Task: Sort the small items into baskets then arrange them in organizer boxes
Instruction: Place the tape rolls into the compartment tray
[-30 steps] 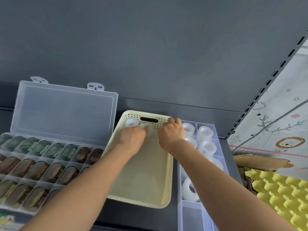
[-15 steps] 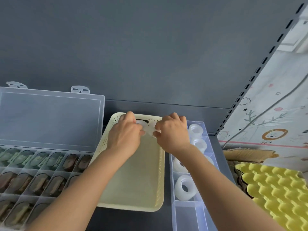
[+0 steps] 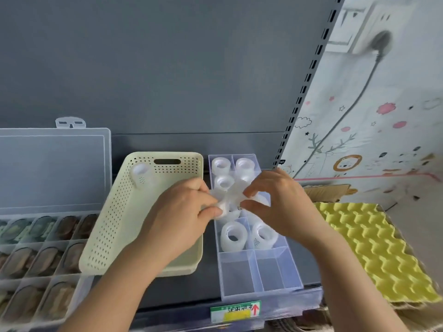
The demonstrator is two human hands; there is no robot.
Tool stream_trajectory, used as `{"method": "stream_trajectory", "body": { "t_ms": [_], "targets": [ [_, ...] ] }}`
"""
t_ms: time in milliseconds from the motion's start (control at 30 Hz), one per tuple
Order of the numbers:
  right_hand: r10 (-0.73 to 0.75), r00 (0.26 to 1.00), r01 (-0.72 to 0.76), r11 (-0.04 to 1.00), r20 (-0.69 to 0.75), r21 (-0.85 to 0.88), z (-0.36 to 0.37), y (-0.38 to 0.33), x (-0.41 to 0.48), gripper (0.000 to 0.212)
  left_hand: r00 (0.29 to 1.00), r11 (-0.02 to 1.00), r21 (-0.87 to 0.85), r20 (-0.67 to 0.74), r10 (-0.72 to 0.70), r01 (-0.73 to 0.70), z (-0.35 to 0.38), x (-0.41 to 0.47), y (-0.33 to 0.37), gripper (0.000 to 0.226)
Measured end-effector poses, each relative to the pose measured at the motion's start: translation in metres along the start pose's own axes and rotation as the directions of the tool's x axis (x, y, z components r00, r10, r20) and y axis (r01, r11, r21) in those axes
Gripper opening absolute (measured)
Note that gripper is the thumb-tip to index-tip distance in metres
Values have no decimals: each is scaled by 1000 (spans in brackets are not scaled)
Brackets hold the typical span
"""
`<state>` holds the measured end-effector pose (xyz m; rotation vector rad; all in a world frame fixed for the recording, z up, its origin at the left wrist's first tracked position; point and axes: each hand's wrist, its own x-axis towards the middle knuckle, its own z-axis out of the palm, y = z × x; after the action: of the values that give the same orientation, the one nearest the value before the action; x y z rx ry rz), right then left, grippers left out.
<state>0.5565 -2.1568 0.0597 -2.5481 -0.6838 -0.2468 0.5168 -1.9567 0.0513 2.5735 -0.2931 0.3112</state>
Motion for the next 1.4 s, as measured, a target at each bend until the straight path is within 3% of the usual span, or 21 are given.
{"method": "stream_trajectory", "body": {
  "t_ms": [233, 400, 767, 1133, 1233, 1400],
  "targets": [
    [12, 983, -16, 1000, 181, 20, -20, 13, -67, 15, 949, 985, -46, 265, 170, -164, 9, -42, 26, 24],
    [41, 960, -38, 999, 278, -16, -15, 17, -91, 16, 902, 967, 74, 384, 197, -243, 28, -56, 35, 27],
    [97, 943, -42, 984, 319, -175, 1, 21, -97, 21, 892, 928, 168, 376, 251, -332, 45, -58, 31, 24],
    [132, 901, -44, 976, 412, -215, 11, 22, -84, 20, 802, 823, 335, 554, 223, -460, 56, -50, 31, 22],
    [158, 915, -94, 978, 372, -184, 9, 22, -79, 17, 823, 842, 342, 535, 191, -418, 57, -47, 33, 20],
    [82, 966, -57, 993, 246, -108, 8, 7, -48, 19, 928, 926, 279, 340, 153, -255, 33, -26, 18, 25]
  ]
}}
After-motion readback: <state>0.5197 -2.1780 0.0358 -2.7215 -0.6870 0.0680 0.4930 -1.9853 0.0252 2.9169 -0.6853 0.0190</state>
